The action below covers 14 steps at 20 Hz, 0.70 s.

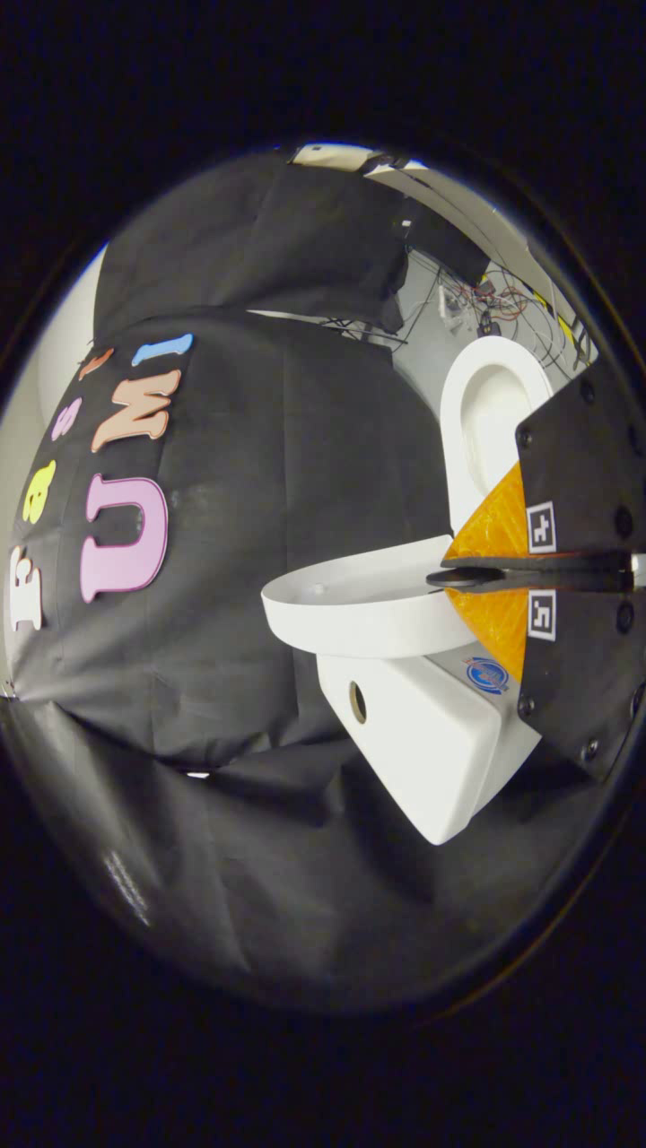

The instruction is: Open the toilet lid.

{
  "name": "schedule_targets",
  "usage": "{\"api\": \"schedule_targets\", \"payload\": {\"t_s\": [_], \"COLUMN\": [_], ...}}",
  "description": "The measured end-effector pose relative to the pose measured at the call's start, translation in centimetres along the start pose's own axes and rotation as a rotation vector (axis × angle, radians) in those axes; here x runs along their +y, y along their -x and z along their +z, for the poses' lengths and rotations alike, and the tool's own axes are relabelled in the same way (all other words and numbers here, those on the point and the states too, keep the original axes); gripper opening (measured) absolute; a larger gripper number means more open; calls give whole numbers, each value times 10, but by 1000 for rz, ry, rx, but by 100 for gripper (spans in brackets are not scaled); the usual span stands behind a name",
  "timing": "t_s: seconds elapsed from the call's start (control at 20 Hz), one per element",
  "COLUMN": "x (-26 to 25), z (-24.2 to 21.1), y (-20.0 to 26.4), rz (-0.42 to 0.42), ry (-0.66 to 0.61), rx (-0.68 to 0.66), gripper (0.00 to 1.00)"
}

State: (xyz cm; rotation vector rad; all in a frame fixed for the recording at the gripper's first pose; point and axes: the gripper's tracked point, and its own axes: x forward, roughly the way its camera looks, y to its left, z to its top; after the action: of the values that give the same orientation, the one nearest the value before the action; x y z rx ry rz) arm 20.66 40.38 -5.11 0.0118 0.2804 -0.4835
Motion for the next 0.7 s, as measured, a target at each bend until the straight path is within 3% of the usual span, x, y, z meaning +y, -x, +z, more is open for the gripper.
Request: {"api": "schedule_targets", "payload": {"t_s": [0.5,0.7], "x": [14,19], "z": [-1,-3], "y": [1,0], "rz": [24,40], "ry": [40,43], "rx": [-28,-37], "gripper": [1,6]}}
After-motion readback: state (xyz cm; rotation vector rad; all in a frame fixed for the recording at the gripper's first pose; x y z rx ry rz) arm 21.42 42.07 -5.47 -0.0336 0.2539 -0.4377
